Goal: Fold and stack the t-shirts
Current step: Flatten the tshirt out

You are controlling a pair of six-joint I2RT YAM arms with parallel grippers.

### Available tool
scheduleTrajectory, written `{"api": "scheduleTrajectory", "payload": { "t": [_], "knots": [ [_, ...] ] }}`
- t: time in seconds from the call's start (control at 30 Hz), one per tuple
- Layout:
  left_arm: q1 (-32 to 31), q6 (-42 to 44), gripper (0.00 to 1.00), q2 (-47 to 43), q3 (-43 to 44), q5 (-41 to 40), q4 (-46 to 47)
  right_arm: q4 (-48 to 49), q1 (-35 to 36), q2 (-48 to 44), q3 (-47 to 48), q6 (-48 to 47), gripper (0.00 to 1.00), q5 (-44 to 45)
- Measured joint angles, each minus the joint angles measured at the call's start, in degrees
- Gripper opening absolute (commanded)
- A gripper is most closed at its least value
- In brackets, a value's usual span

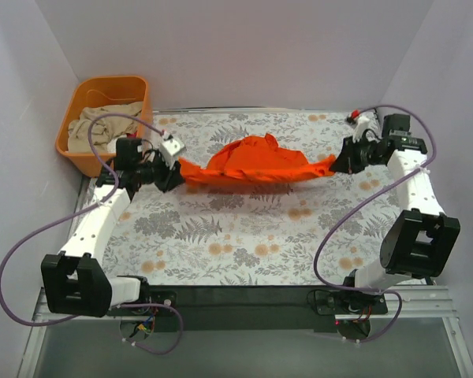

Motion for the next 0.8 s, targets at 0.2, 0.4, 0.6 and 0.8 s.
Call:
{"api": "scheduleTrajectory", "payload": {
  "t": [0.2, 0.4, 0.6, 0.8],
  "knots": [
    [-1.9, 12.0, 0.80, -3.0, -15.1, -3.3, -10.7, -5.1, -0.2, 2.2, -12.2, -5.6, 0.01, 7.0],
    [-9.1, 13.4, 0.79, -0.8, -11.2, -4.2, -11.1, -7.3, 0.8, 3.5, -13.9, -7.1, 0.01, 8.5],
    [-20.0, 11.2, 0.78, 5.3, -8.4, -4.9, -4.6, -8.1, 0.9, 3.5, -15.7, -7.8, 0.01, 10.8],
    [-29.3, 8.7, 0.79, 15.0, -3.7, -6.0, 1.3, -8.2, 0.9, 4.7, -15.8, -7.1, 0.01, 11.7]
  ]
}}
